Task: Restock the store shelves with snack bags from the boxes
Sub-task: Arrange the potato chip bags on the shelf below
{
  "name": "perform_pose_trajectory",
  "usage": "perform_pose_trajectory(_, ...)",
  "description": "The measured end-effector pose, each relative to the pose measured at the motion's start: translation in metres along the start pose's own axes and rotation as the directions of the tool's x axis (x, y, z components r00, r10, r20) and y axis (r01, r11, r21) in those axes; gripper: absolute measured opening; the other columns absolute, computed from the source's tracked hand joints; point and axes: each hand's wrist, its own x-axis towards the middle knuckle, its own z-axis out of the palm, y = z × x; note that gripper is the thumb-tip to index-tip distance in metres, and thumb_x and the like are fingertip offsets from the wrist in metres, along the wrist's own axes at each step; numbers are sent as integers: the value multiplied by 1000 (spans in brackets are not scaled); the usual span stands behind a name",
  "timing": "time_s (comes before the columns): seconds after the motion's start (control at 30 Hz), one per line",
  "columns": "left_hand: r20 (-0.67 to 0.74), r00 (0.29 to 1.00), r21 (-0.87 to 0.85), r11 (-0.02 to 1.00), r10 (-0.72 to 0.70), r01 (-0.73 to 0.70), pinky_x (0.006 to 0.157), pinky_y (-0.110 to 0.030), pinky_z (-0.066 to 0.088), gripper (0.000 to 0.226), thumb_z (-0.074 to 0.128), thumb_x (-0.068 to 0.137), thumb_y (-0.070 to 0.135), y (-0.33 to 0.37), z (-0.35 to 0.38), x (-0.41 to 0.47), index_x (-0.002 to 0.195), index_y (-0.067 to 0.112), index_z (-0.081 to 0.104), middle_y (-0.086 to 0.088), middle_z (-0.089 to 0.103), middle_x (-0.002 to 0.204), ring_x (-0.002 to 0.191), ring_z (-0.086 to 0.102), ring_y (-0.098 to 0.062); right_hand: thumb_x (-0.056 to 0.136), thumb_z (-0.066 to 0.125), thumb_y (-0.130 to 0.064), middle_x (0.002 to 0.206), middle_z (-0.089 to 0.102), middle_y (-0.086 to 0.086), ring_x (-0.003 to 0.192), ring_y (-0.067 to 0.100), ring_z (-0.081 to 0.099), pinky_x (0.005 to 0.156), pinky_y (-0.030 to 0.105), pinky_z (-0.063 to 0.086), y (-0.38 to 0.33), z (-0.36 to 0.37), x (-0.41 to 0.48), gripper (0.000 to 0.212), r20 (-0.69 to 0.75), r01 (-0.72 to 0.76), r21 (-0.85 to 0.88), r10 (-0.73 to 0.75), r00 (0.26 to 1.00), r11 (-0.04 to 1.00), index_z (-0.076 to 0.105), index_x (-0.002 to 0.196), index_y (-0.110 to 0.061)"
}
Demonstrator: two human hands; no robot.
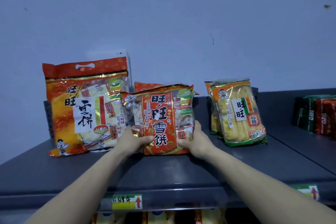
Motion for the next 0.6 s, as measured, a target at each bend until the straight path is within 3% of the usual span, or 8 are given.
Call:
perform_pose_trajectory(0.1,4,998,121,991,58,-59,99,-36,43,75,83,66,39,5,16,5,122,17,40,0,57,117,117,49,-22,85,68,-29,133,54,7,117,24,55,97,35,46,5,-9,6,84,-82,-35,-14,34,996,999,14,147,-13)
perform_pose_trajectory(0.17,5,997,134,988,71,-71,101,-40,44,87,83,61,45,3,23,10,128,17,35,-4,55,124,123,46,-27,87,65,-27,130,56,7,115,23,56,94,32,45,10,-9,9,75,-119,-39,-24,36,992,999,19,145,-13)
perform_pose_trajectory(0.23,12,996,26,996,84,-84,86,-34,52,86,85,62,39,1,24,12,127,18,32,-3,55,119,113,52,-23,89,63,-26,129,57,6,114,24,56,91,29,44,12,-7,10,67,-134,-42,-47,35,990,998,24,142,-13)
perform_pose_trajectory(0.3,24,994,-106,989,105,-102,72,-22,48,70,81,72,24,3,24,8,123,18,34,3,55,106,92,57,-12,90,62,-26,129,57,7,115,25,56,90,29,43,12,-6,10,64,-147,-41,-53,33,989,998,25,141,-13)
perform_pose_trajectory(0.4,3,988,-132,979,157,-156,72,-20,46,57,77,75,21,1,24,9,115,19,37,10,56,95,79,56,-2,89,62,-27,130,57,8,117,26,56,96,33,44,12,-6,10,64,-167,-69,-54,59,984,996,27,141,-12)
perform_pose_trajectory(0.53,11,984,-91,980,180,-178,96,-35,46,59,79,73,33,-3,24,11,117,24,41,11,61,100,97,61,-14,88,62,-33,129,58,10,116,29,56,95,36,46,10,-7,6,59,-201,-120,-109,96,975,987,34,134,-9)
perform_pose_trajectory(0.6,36,982,-114,977,185,-180,98,-38,47,64,78,75,30,-2,24,9,126,19,42,3,62,110,102,61,-18,88,62,-36,128,58,12,116,30,56,93,35,45,8,-8,4,57,-206,-142,-151,110,972,978,37,130,-7)
